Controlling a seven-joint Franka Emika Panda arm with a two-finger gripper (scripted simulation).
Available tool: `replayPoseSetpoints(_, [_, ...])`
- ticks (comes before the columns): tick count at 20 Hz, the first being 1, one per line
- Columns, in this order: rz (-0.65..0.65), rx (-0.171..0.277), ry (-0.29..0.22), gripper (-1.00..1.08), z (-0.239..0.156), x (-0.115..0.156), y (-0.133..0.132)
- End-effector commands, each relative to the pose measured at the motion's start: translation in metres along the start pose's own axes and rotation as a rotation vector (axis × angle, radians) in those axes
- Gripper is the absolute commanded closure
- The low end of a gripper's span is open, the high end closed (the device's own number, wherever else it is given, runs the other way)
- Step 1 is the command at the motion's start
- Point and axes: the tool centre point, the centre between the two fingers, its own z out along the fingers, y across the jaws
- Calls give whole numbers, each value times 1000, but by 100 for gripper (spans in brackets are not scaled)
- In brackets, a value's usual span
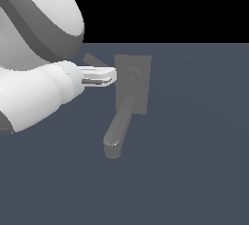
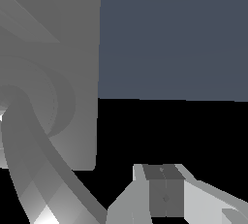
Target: Turn on the faucet by rotating a designated handle.
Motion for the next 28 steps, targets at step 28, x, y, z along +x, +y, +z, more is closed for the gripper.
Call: replayPoseSetpoints(28, [5, -4, -7, 108, 0, -73, -54])
